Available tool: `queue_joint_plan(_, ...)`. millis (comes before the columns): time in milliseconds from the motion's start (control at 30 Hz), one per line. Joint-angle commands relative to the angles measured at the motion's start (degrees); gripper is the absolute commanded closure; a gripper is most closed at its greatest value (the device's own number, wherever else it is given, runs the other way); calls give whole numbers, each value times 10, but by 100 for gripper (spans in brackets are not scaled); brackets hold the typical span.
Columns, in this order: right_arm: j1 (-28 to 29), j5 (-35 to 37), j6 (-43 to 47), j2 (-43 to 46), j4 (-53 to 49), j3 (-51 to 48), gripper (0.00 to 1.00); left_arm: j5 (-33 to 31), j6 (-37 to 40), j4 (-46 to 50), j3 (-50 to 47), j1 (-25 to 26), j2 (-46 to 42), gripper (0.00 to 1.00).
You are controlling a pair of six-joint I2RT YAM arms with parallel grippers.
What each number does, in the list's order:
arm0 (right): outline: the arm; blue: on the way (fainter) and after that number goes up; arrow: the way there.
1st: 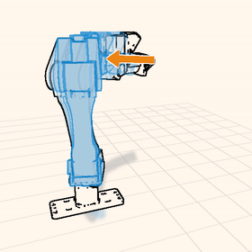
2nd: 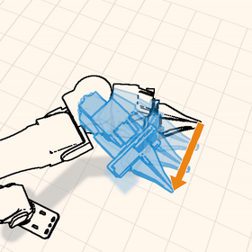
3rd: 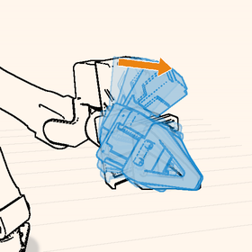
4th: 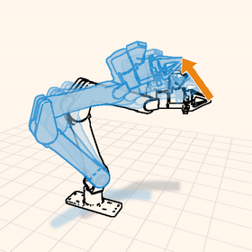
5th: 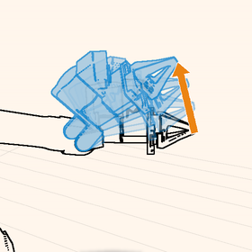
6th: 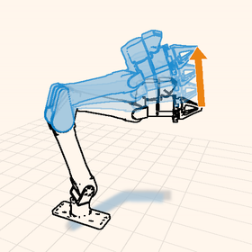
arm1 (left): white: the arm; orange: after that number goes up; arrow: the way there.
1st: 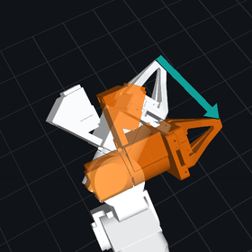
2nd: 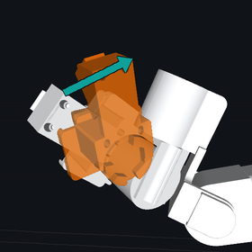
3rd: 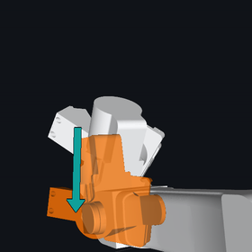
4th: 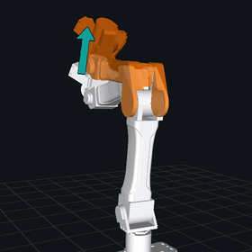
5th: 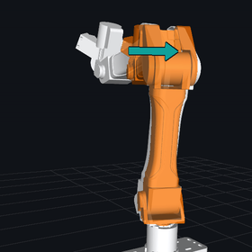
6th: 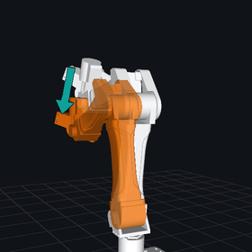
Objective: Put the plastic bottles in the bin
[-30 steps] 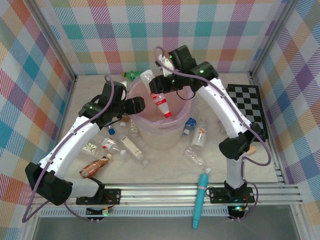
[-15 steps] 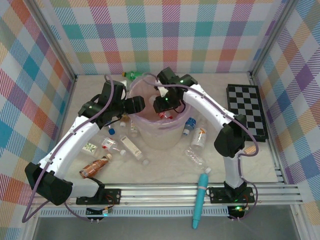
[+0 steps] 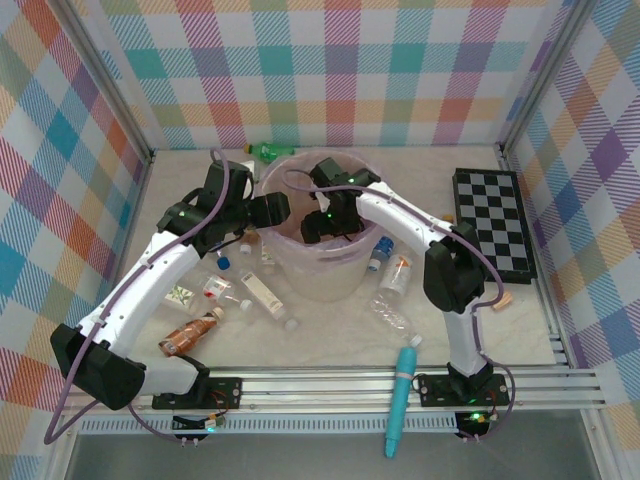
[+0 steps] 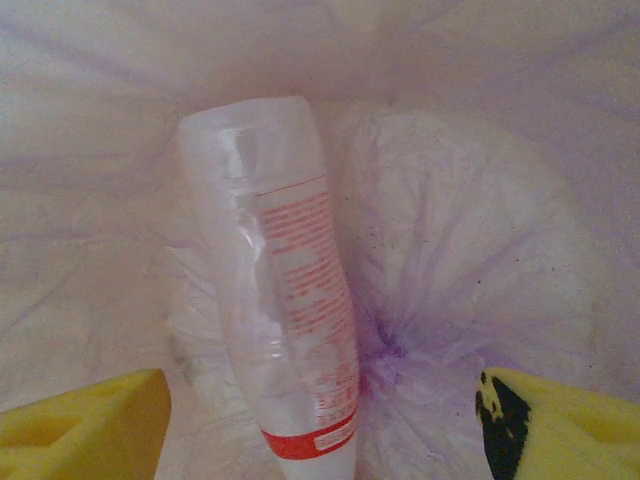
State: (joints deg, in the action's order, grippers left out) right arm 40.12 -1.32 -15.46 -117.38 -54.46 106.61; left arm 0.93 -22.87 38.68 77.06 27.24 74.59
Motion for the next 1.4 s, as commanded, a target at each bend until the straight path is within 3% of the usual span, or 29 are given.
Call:
queue_joint_plan(0,3,-20,19,39,-26,56,16,-8,10,1,13,6,-3,25)
queue_joint_plan(267,-2,-40,49,105,-130,196,11,-14,11,4,10,6,-3,25)
queue_joint_plan(467,-55,-9,40,181,-166,231,11,-16,13,1,9,6,-3,25)
queue_joint_plan(567,-112,24,35,229,-163,186,11,-17,15,0,7,5,-2,25)
queue_joint_plan(733,-255,54,34,301,-131,28,11,-17,16,3,3,6,-2,25)
queue_joint_plan(900,-363,36,38,308,-78,-119,11,-17,18,2,5,5,-1,24)
queue_joint_plan(1133,-392,60,49,222,-16,-238,15,-12,18,4,6,6,2,24)
queue_joint_plan(1367,-395,87,52,149,34,-267,16,-15,19,4,10,5,-2,24)
